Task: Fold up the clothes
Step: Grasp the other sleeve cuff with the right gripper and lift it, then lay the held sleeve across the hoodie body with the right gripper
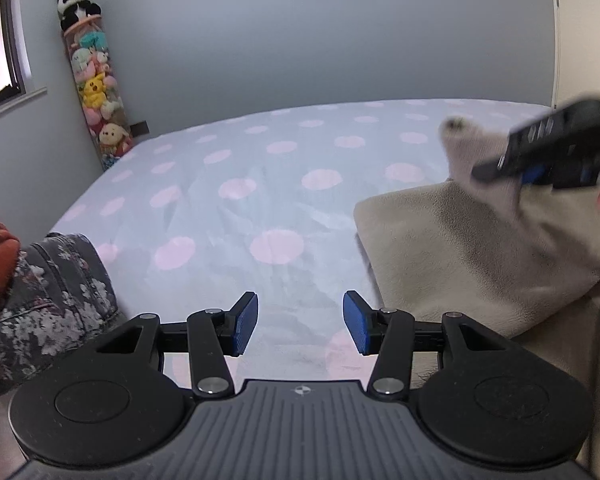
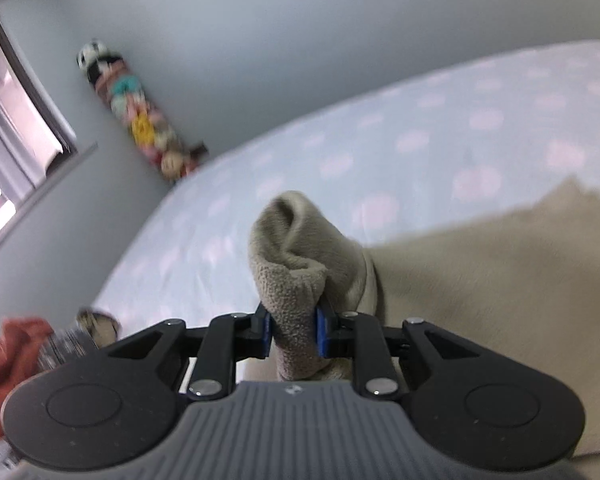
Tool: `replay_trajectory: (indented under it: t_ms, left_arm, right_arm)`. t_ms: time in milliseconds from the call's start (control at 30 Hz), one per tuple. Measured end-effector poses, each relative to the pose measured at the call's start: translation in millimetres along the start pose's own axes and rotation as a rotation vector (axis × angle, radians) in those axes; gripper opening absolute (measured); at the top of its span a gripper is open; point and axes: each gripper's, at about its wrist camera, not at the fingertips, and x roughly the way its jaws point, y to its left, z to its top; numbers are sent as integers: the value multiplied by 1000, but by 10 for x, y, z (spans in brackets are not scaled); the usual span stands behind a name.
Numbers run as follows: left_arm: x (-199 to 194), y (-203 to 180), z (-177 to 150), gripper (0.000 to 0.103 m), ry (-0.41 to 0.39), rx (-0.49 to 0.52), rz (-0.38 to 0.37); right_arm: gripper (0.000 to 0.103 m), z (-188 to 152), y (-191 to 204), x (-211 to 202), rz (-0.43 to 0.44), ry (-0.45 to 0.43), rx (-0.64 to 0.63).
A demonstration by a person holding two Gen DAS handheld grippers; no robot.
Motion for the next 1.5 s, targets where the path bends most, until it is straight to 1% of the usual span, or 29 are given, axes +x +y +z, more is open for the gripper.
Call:
replay_trajectory:
  t_ms: [100, 133, 167, 200, 267, 333, 367, 467, 533, 633, 733, 800, 833, 900, 967, 1067, 1133, 1200, 1233, 1267, 1300, 1333, 1400, 1433, 1500]
  left_arm:
    - [39, -43, 42, 46, 7, 5, -3]
    - [33, -71, 65, 46, 4, 10, -8]
    - [27, -101, 88, 46, 2, 14, -12]
    - [24, -136, 115, 46, -1, 16, -19]
    - [-6, -208, 172, 46, -11, 18, -37]
    - [-32, -291, 227, 47, -20, 20, -59]
    - [-45, -333, 252, 48, -24, 21, -73]
    - [-65, -499, 322, 51, -37, 33, -127]
    - [-29, -588, 334, 55, -30, 31, -156]
    - [83, -693, 326, 56, 0, 20, -198]
    - [257, -765, 308, 56, 43, 5, -221]
    - [373, -798, 302, 56, 68, -3, -225]
    - [430, -808, 302, 56, 80, -6, -221]
    - [533, -828, 316, 56, 100, -14, -212]
    - [634, -843, 364, 56, 116, -33, -220]
    - [754, -872, 457, 56, 123, -68, -260]
    - [870, -892, 516, 56, 132, -102, -268]
    - [994, -911, 561, 55, 146, -142, -262]
    - [1038, -925, 574, 50, 154, -157, -260]
    - [1062, -948, 586, 44, 160, -164, -272]
    - [1086, -971, 599, 30, 166, -171, -285]
    - [1108, -997, 611, 16, 171, -177, -297]
    - [1084, -1123, 644, 13, 165, -152, -294]
    - [1072, -1186, 661, 12, 162, -139, -292]
    - [1035, -1308, 680, 10, 156, -123, -290]
  right_arm:
    - [27, -118, -108, 136, 3, 34, 3]
    - [30, -164, -135, 172, 6, 44, 3]
    - [35, -197, -156, 180, 13, 50, 4]
    - [38, -202, -165, 128, 30, 48, 4]
    - [51, -211, -183, 24, 64, 46, 4]
    - [58, -218, -210, -102, 96, 40, 2]
    - [58, -224, -253, -234, 97, 28, -9]
    - [58, -309, -446, -712, 58, -10, -49]
    - [59, -411, -702, -1011, -19, -33, -78]
    - [61, -576, -1084, -1417, -148, -60, -121]
    - [62, -787, -1525, -1695, -291, -66, -135]
    - [62, -904, -1816, -1810, -381, -67, -111]
    - [62, -950, -1922, -1841, -418, -69, -111]
    - [62, -987, -1973, -1792, -459, -77, -164]
    - [62, -1024, -2024, -1742, -500, -85, -216]
    - [63, -1079, -2101, -1668, -561, -97, -296]
    - [63, -1116, -2152, -1618, -601, -105, -349]
    - [63, -1153, -2203, -1568, -642, -113, -402]
    - [62, -1161, -2227, -1558, -652, -120, -418]
    - [59, -1146, -2247, -1579, -643, -131, -414]
    - [53, -1132, -2267, -1601, -633, -142, -410]
    - [39, -1117, -2287, -1622, -623, -153, -406]
    - [32, -1088, -2327, -1665, -604, -176, -397]
    - [27, -1066, -2360, -1695, -594, -188, -380]
    - [25, -1002, -2477, -1781, -583, -217, -300]
